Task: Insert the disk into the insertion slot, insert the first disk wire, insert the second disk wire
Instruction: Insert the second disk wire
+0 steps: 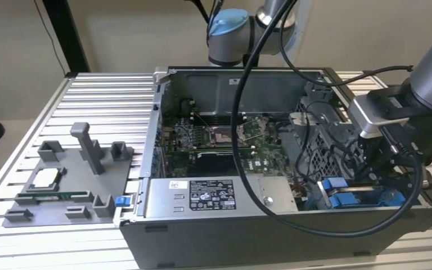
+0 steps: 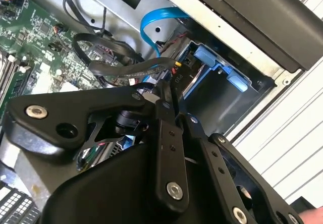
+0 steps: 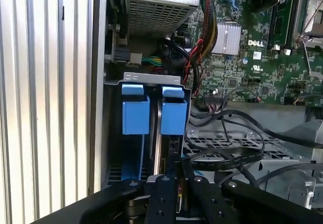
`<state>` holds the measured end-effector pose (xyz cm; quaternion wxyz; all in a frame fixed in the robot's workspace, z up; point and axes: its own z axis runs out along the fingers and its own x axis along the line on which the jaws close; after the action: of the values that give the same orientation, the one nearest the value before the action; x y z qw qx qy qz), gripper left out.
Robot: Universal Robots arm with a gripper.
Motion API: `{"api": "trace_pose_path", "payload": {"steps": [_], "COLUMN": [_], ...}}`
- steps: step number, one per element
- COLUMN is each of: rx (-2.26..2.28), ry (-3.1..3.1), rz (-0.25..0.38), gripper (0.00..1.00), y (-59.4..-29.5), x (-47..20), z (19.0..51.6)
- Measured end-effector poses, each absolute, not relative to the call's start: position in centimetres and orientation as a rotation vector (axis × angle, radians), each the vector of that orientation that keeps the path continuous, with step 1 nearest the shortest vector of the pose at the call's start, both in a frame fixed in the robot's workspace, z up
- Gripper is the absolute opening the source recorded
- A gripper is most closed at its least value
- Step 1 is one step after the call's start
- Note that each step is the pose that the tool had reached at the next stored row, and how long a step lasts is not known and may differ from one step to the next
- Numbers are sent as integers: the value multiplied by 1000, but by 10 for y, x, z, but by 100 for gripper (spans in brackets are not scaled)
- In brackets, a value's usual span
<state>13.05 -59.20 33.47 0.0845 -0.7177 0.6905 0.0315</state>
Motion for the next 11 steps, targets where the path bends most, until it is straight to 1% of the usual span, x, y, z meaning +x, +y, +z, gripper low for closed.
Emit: {"api": "trace_pose_path", "payload": {"steps": [3, 4, 11], "rx": [-2140, -2139, -2140], "ry": [2059, 2058, 2059], "rz": [96, 98, 96], "gripper": [0, 100, 100], "y": [-592, -592, -592], "x": [131, 131, 131], "z": [335, 336, 366]}}
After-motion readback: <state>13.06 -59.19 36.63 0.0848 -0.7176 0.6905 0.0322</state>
